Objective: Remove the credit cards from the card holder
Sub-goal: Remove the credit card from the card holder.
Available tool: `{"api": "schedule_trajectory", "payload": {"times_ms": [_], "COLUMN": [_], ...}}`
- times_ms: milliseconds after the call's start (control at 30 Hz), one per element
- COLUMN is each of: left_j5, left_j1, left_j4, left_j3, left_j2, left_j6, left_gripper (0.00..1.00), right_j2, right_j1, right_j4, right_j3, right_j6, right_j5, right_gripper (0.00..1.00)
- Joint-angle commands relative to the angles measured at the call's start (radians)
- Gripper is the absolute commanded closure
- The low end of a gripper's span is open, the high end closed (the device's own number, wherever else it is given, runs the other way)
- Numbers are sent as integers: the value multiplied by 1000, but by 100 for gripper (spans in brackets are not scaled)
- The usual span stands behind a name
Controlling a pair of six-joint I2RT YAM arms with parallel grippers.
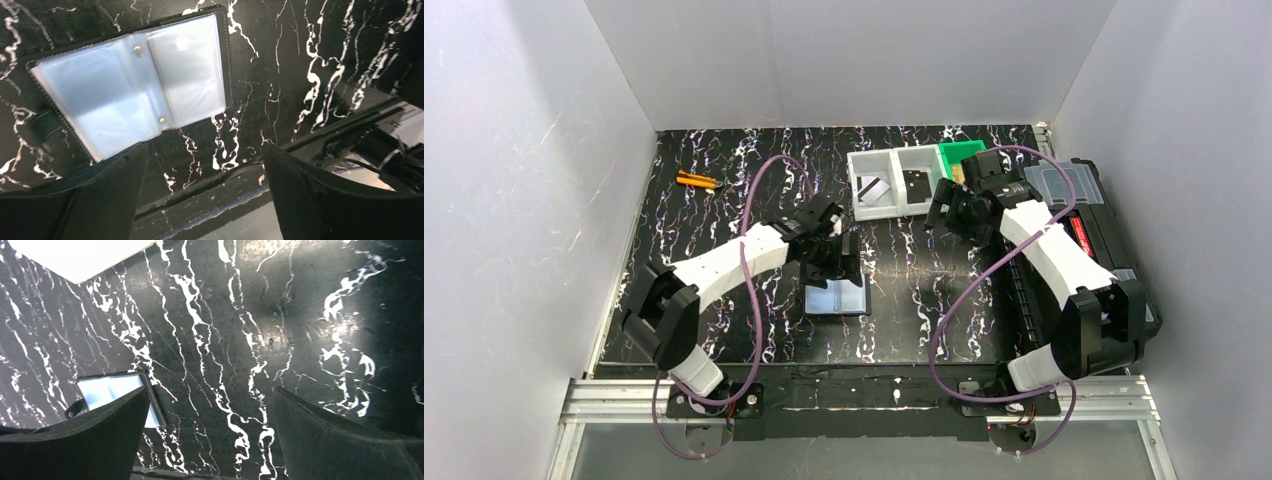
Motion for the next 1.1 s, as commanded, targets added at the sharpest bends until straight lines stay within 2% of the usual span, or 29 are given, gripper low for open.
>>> {"api": "schedule_trajectory", "payload": {"times_ms": [0,333,467,867,967,1067], "left_j5": [-123,-225,-237,-243,-259,-269], "left_j1": [-76,-146,-159,-178,-179,-179], "left_j4": [-57,-85,-85,-55,-59,-73], "left_j3": [81,165,168,136,123,119], "left_j2": [81,232,264,325,340,365], "left_j6": [38,80,82,82,77,74], "left_gripper": [18,41,44,43,47,55], "right_j2": [-45,-66,-62,-35,-31,-28], "right_j1": [13,16,18,47,55,63], "right_j4": [84,106,109,114,116,115], "right_j3": [-67,-180,-196,-205,-212,-211], "right_j6": [47,62,60,61,65,67], "right_j5": [-97,-147,-162,-185,-188,-192], "right_gripper": [2,2,2,2,2,2]}}
